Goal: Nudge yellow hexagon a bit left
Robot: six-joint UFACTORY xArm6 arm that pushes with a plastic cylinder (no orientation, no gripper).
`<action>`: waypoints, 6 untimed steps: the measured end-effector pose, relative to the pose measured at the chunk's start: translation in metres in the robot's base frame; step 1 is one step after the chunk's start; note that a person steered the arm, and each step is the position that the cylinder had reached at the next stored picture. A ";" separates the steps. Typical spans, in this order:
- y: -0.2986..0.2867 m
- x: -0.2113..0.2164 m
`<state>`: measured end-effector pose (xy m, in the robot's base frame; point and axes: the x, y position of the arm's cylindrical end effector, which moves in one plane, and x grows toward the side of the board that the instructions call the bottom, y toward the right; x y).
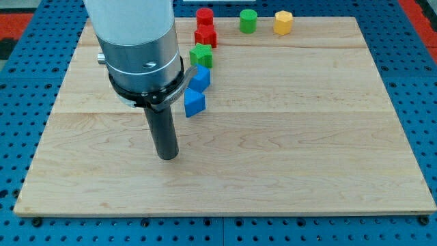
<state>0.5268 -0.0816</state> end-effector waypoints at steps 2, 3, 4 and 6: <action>0.000 -0.005; 0.008 -0.007; 0.126 -0.038; 0.291 -0.174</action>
<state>0.3525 0.2097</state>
